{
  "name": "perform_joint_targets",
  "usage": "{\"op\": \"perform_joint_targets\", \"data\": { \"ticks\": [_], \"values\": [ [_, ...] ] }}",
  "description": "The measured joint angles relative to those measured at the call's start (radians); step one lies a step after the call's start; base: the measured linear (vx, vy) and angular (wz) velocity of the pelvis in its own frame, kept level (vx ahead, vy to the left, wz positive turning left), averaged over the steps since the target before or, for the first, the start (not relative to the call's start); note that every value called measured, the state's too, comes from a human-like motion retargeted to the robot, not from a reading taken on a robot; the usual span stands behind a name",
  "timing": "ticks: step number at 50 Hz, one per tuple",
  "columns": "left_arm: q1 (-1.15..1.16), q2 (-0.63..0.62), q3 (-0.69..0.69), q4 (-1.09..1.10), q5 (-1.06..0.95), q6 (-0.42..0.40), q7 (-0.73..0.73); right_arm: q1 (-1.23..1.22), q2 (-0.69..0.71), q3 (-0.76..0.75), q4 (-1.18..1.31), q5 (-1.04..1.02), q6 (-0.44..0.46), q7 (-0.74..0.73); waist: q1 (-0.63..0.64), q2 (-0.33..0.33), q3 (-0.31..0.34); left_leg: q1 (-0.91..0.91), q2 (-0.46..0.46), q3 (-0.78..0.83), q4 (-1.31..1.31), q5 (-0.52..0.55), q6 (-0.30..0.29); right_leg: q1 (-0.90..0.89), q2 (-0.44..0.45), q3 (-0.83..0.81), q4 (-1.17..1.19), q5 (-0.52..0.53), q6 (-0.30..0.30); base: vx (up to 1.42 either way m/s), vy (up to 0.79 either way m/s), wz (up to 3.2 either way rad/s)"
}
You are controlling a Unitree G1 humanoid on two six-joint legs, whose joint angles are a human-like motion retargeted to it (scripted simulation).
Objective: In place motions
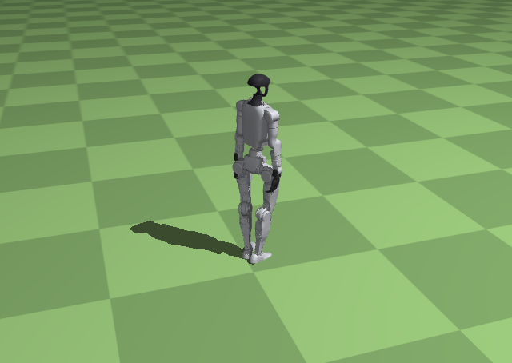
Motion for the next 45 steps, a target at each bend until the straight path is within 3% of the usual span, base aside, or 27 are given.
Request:
{"op": "perform_joint_targets", "data": {
  "ticks": [16, 20, 23, 27, 30, 32, 34, 37, 45],
  "values": [
    [-0.019, 0.004, -0.007, -0.042, 0.013, -0.009, 0.017, 0.030, -0.043, -0.034, 0.078, -0.011, 0.007, -0.003, 0.127, -0.061, 0.035, -0.153, -0.077, -0.209, 0.115, 0.080, 0.000, 0.065, -0.076, -0.285, -0.031, -0.039, 0.000, -0.12, 0.00, 1.11],
    [-0.017, 0.010, 0.000, -0.028, 0.016, -0.009, 0.021, 0.042, -0.059, -0.052, 0.073, -0.013, 0.007, -0.004, 0.169, -0.079, 0.035, -0.181, -0.119, -0.266, 0.119, 0.040, -0.016, 0.076, -0.103, -0.392, -0.038, -0.053, 0.010, -0.20, 0.00, 1.88],
    [-0.022, 0.019, 0.015, -0.006, 0.011, -0.006, 0.034, 0.045, -0.066, -0.063, 0.053, -0.018, 0.006, -0.005, 0.184, -0.098, 0.040, -0.184, -0.105, -0.177, 0.114, -0.030, -0.029, 0.094, -0.126, -0.500, -0.042, -0.064, 0.024, -0.22, 0.00, 2.03],
    [-0.012, 0.036, 0.024, 0.019, -0.008, -0.010, 0.059, 0.037, -0.072, -0.076, 0.016, -0.029, -0.004, -0.018, 0.164, -0.105, 0.035, -0.160, 0.016, 0.161, 0.133, -0.101, -0.103, 0.120, -0.134, -0.673, -0.049, -0.080, 0.050, -0.17, -0.02, 2.19],
    [0.006, 0.044, 0.034, 0.037, -0.016, -0.010, 0.080, 0.027, -0.070, -0.079, -0.008, -0.028, -0.011, -0.024, 0.137, -0.107, 0.012, -0.116, 0.115, 0.469, 0.156, -0.065, -0.153, 0.131, -0.134, -0.781, -0.051, -0.090, 0.069, -0.11, -0.06, 1.85],
    [0.022, 0.043, 0.052, 0.048, -0.019, -0.010, 0.087, 0.018, -0.066, -0.080, -0.017, -0.018, -0.014, -0.026, 0.127, -0.103, -0.008, -0.093, 0.150, 0.576, 0.157, 0.016, -0.182, 0.134, -0.132, -0.832, -0.046, -0.098, 0.083, -0.06, -0.04, 1.43],
    [0.041, 0.037, 0.072, 0.059, -0.028, -0.010, 0.088, 0.008, -0.059, -0.081, -0.021, -0.007, -0.015, -0.026, 0.121, -0.086, -0.027, -0.087, 0.149, 0.574, 0.116, 0.077, -0.203, 0.139, -0.116, -0.875, -0.040, -0.105, 0.096, -0.02, 0.01, 1.07],
    [0.053, 0.024, 0.094, 0.079, -0.046, -0.007, 0.086, -0.003, -0.047, -0.077, -0.027, 0.016, -0.017, -0.027, 0.127, -0.085, -0.044, -0.117, 0.095, 0.472, 0.067, 0.062, -0.168, 0.147, -0.118, -0.908, -0.034, -0.106, 0.108, -0.03, 0.08, 0.58],
    [0.056, 0.009, 0.080, 0.031, -0.045, -0.018, 0.073, -0.050, -0.013, -0.016, -0.069, 0.017, -0.028, 0.013, 0.194, -0.111, 0.008, -0.082, 0.040, 0.418, 0.032, 0.026, -0.148, 0.204, -0.130, -0.954, -0.028, -0.109, 0.126, -0.12, 0.11, 0.24]
  ]
}}
